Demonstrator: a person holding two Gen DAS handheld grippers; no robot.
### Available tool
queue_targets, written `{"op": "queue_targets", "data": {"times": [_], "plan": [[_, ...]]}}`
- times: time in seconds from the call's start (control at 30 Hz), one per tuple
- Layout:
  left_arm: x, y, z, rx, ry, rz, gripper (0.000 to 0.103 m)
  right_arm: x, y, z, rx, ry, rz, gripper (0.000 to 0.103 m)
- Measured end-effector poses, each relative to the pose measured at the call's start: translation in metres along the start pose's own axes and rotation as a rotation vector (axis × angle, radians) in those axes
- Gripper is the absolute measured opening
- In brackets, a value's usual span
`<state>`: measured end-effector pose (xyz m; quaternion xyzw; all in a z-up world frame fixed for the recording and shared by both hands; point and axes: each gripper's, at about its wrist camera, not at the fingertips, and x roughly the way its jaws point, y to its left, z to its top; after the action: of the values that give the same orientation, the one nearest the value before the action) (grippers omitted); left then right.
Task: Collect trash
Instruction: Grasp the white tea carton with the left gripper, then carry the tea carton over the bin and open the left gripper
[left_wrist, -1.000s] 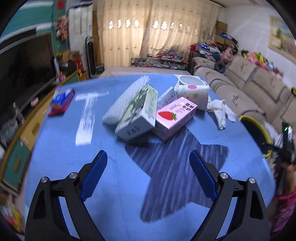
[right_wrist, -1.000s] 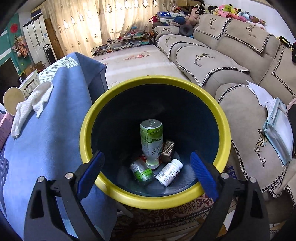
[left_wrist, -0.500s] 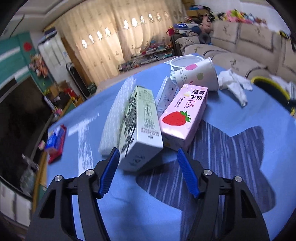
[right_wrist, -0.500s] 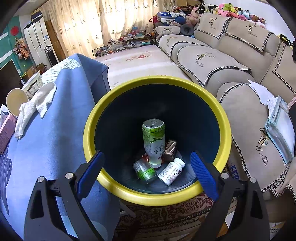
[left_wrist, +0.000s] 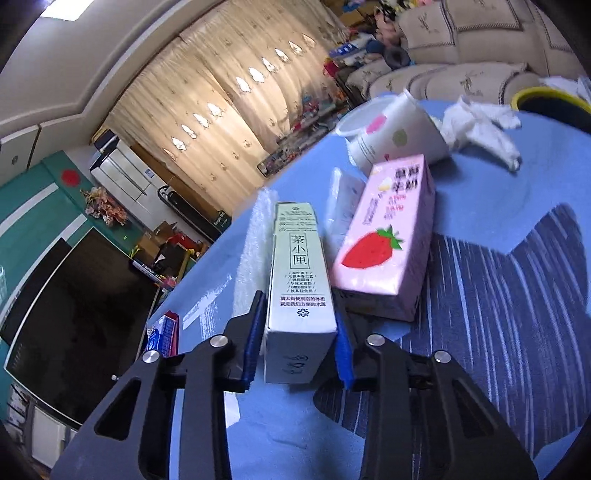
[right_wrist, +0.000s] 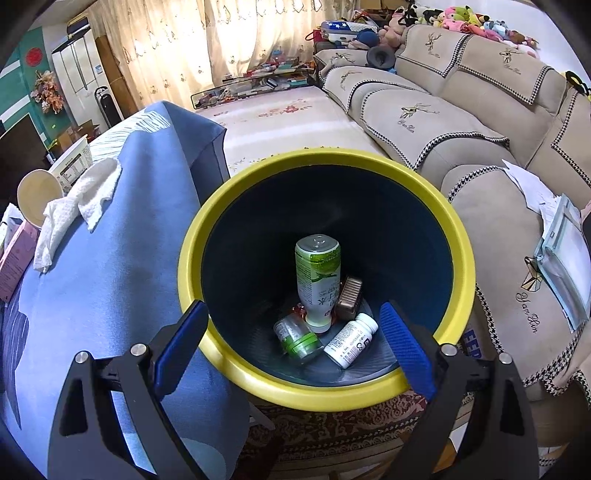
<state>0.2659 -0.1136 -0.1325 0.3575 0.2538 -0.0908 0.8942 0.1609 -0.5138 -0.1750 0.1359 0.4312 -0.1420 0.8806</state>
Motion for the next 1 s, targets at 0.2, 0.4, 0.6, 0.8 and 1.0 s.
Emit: {"op": "queue_targets", "data": {"times": [0.2, 0.4, 0.6, 0.8, 1.0], "plan": [[-0.037, 0.023, 0.002, -0.115, -0.062, -0.084, 0.030, -0.006, 0.002, 0.000, -0.003, -0.005, 0.016, 0.089], [-0.082, 0.055, -0.006, -0.276, -0.082, -0.221, 0.030, -0.014, 0.006, -0.002, -0.008, -0.012, 0.038, 0.089], [-0.131, 0.072, -0.004, -0.352, -0.099, -0.300, 0.030, -0.029, 0.003, -0.004, 0.001, -0.037, 0.048, 0.089], [-0.165, 0.063, 0.022, -0.378, -0.128, -0.401, 0.030, -0.045, -0.008, -0.010, 0.021, -0.060, 0.051, 0.089], [-0.175, 0.022, 0.067, -0.317, -0.172, -0.527, 0.030, -0.062, -0.026, -0.016, 0.045, -0.093, 0.024, 0.089]]}}
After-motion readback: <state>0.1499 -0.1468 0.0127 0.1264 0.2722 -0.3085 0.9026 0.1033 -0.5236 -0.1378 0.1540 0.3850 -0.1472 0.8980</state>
